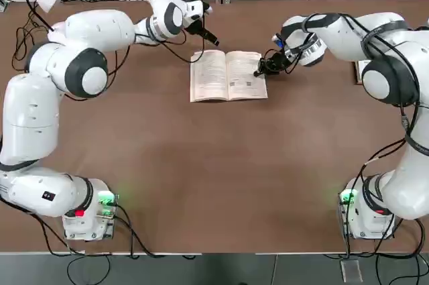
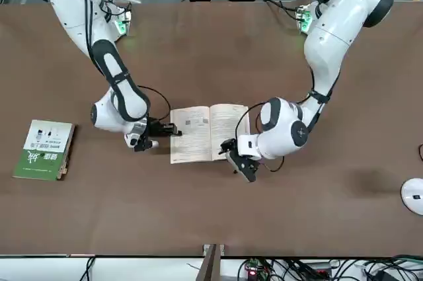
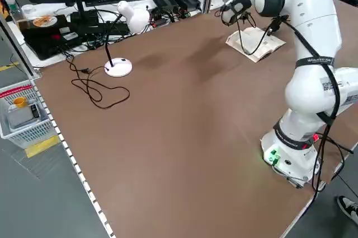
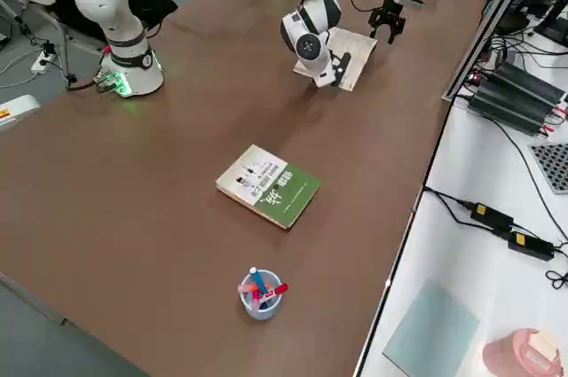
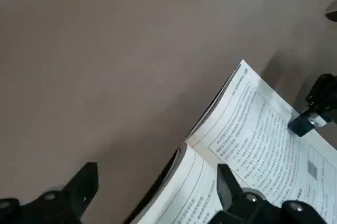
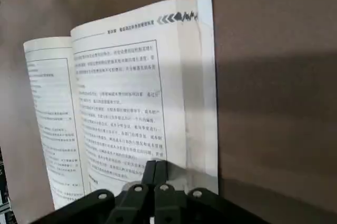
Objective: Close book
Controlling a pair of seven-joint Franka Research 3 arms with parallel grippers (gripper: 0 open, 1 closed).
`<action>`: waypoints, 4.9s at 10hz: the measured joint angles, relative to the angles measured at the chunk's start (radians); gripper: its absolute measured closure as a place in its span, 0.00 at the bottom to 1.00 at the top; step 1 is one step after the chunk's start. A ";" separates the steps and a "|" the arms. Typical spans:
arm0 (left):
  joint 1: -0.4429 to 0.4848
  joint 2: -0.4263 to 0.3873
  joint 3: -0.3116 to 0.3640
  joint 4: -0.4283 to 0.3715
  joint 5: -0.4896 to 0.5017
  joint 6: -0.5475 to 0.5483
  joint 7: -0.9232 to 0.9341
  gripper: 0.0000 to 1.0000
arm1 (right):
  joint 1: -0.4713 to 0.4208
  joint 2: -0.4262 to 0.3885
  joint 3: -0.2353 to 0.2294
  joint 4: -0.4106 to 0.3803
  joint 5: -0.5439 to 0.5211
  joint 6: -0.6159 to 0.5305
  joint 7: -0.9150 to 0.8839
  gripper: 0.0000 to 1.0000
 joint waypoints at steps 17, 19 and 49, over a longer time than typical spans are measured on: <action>0.004 0.069 -0.005 0.007 -0.196 -0.083 0.001 0.00 | 0.000 0.000 0.000 0.000 0.002 0.000 0.000 0.99; 0.009 0.069 -0.005 0.008 -0.196 -0.094 0.001 0.00 | 0.000 0.000 0.000 0.000 0.002 0.000 0.000 0.99; 0.038 0.094 -0.014 0.058 -0.197 -0.209 0.119 0.01 | -0.001 0.000 -0.001 0.000 0.003 0.000 0.000 0.99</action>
